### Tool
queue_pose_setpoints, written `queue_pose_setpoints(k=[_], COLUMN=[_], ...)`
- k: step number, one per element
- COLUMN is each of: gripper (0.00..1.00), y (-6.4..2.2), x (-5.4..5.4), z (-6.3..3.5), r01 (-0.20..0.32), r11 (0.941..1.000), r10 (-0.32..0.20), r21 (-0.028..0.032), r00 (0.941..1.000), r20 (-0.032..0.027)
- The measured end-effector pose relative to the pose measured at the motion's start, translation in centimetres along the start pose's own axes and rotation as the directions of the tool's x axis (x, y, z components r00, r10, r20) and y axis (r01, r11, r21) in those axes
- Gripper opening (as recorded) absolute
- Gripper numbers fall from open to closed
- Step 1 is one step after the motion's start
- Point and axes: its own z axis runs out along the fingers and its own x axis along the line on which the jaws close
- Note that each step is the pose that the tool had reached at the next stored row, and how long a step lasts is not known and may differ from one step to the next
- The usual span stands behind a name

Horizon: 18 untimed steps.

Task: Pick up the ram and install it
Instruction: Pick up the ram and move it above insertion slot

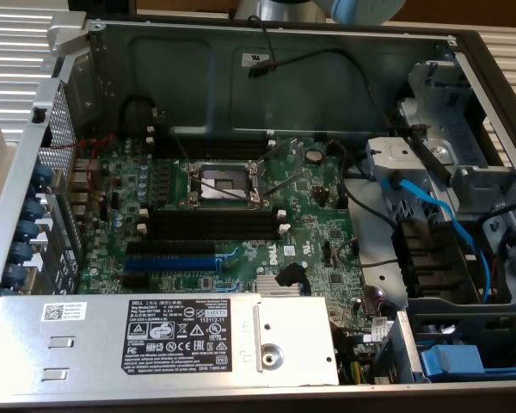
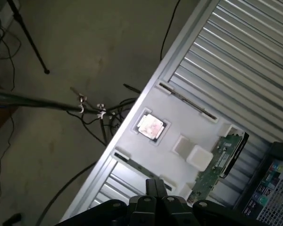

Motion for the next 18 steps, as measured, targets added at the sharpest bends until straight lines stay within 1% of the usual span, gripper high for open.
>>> queue_pose_setpoints(k=[3,6,7,9,10,11,13,14,16,18], gripper=[0.11,0.11,0.11,0.11,0.11,0.11,0.11,0.11,0.11,0.11], y=[0.0,0.0,0.0,0.01,0.01,0.01,0.01,0.01,0.01,0.01], x=[0.0,0.0,0.01,0.01,0.02,0.02,0.02,0.02,0.02,0.02], z=[0.04,0.03,0.03,0.04,0.03,0.03,0.04,0.04,0.05,0.05], r01=[0.054,0.109,0.146,0.216,0.253,0.288,0.357,0.39,0.423,0.488], r11=[0.9985,0.994,0.9892,0.9764,0.9675,0.9575,0.9342,0.9208,0.906,0.8726], r10=[-0.054,-0.109,-0.146,-0.216,-0.252,-0.288,-0.356,-0.389,-0.423,-0.487], r21=[0.0026,0.0053,0.0068,0.0087,0.0095,0.0102,0.0112,0.0121,0.0128,0.0142], r00=[0.9985,0.994,0.9892,0.9763,0.9675,0.9574,0.934,0.9206,0.9057,0.8723], r20=[-0.0039,-0.0086,-0.0115,-0.0166,-0.0194,-0.022,-0.0273,-0.0306,-0.0342,-0.0415])
